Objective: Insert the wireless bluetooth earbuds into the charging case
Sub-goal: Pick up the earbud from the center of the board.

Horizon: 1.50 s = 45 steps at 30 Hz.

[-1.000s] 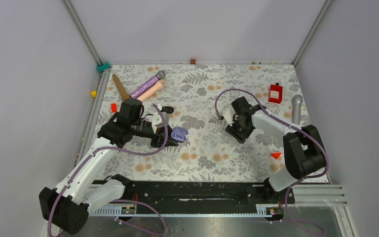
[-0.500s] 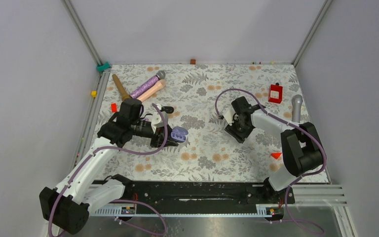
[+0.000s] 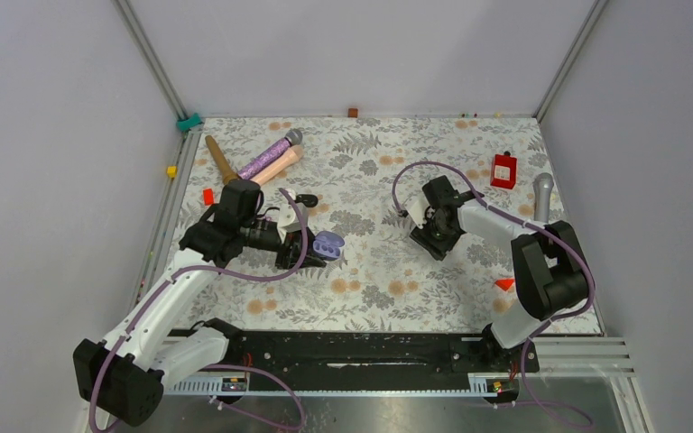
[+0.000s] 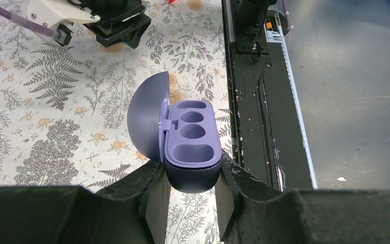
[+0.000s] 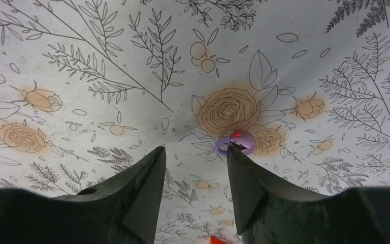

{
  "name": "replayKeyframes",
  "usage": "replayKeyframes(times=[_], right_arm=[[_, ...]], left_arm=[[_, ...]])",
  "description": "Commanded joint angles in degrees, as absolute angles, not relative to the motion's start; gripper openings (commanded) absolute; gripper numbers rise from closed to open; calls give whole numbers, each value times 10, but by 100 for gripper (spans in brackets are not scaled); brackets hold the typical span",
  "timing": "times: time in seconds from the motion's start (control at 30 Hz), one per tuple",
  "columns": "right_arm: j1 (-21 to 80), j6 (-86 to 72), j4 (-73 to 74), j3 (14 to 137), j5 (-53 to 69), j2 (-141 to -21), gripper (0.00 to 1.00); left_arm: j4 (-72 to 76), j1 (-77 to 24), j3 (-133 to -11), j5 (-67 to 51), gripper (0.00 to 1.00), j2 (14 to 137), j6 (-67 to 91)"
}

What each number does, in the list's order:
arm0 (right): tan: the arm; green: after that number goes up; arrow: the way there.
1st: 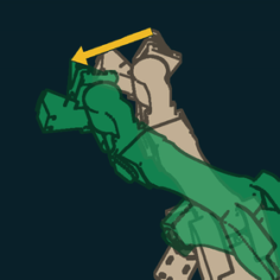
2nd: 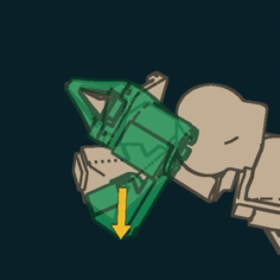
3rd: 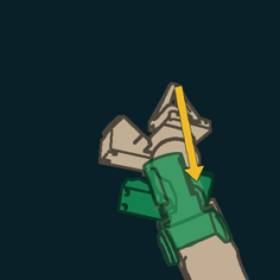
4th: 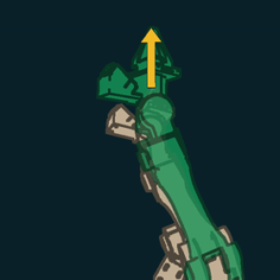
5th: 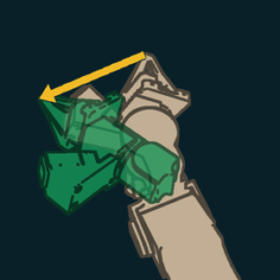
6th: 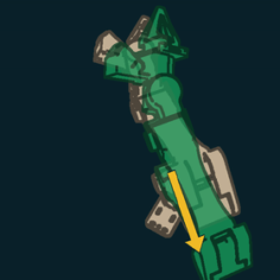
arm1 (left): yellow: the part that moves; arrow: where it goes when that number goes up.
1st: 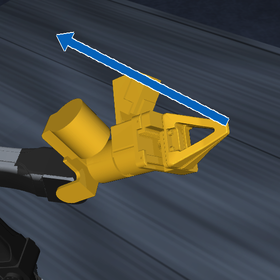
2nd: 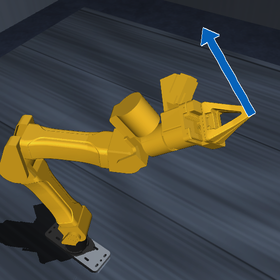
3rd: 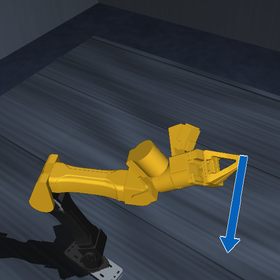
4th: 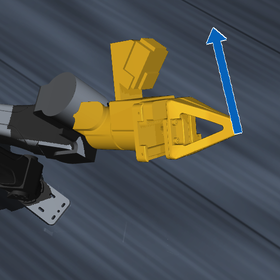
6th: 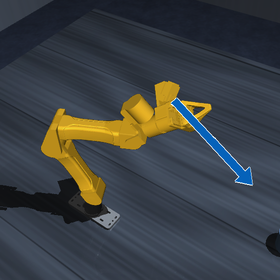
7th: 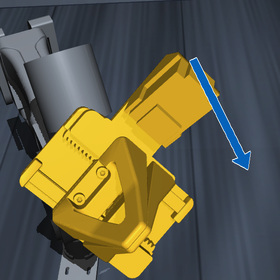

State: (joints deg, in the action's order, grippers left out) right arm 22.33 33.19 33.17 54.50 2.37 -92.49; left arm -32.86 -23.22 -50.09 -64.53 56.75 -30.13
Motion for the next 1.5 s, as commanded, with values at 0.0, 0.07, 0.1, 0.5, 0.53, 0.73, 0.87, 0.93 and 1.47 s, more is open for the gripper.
replayKeyframes(times=[0.0, 0.07, 0.1, 0.5, 0.53, 0.73, 0.87, 0.93, 1.47], right_arm=[[218, 335, 317, 552, 6, -933, 55], [217, 335, 316, 553, 7, -934, 55], [217, 335, 316, 553, 7, -936, 55], [214, 328, 305, 553, -24, -930, 51], [213, 327, 305, 553, -27, -932, 51], [211, 325, 299, 555, -48, -944, 47], [211, 325, 295, 554, -59, -949, 44], [210, 326, 294, 553, -58, -948, 43], [207, 352, 325, 549, 22, -937, 19]], left_arm=[[-306, -229, -497, -673, 0, 569, -309], [-306, -229, -497, -673, 0, 569, -309], [-306, -229, -497, -674, 0, 570, -309], [-306, -228, -497, -675, 0, 573, -310], [-306, -229, -497, -674, 0, 573, -310], [-305, -229, -497, -675, 0, 574, -309], [-306, -229, -497, -676, 0, 573, -309], [-306, -228, -497, -677, 0, 573, -309], [-306, -229, -498, -680, 0, 577, -309]])
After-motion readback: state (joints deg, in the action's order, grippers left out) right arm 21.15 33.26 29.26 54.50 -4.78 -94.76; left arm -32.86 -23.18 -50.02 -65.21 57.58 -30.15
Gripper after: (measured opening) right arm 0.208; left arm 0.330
